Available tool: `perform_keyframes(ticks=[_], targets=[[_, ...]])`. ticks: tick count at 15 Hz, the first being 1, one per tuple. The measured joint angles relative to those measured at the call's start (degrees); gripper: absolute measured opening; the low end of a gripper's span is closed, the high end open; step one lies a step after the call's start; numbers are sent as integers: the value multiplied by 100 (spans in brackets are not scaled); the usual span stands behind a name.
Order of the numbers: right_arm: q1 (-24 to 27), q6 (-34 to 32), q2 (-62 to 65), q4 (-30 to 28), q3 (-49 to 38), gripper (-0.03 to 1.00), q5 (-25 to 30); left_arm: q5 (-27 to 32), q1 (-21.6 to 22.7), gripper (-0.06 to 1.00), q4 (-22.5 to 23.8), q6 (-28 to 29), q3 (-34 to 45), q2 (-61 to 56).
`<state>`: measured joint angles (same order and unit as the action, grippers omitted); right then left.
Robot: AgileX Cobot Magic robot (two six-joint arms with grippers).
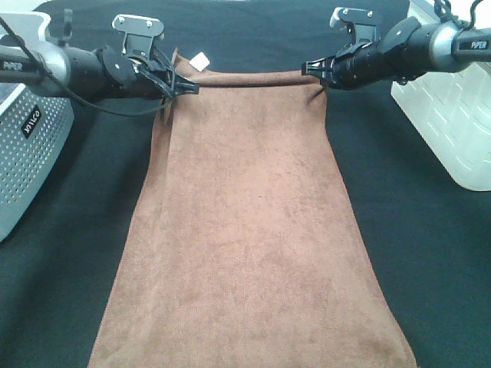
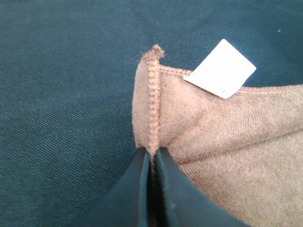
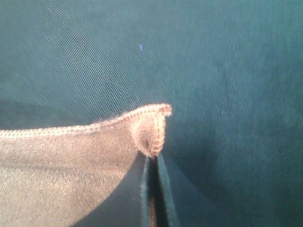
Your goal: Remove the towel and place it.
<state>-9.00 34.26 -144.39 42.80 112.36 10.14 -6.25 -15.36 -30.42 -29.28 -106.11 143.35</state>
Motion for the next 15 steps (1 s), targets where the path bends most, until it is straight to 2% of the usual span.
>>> perform_keyframes(ticks=[5,9,11,12,14,15], targets=[[0,0,-430,52,510,1,11,-80,0,0,0,126,-321,435],[0,0,-579,97,567,2,29,-97,0,0,0,195,-361,510],[0,0,-579,138,573,20,-11,-115,0,4,0,195,-361,510],[0,-11,-579,138,573,34,-11,-126,0,10,0,195,-361,510],[0,-11,-579,138,573,64,-86,-149,0,36,-11,241,-361,550],[0,-11,-579,138,573,71,-109,-166,0,54,-40,315,-361,590]])
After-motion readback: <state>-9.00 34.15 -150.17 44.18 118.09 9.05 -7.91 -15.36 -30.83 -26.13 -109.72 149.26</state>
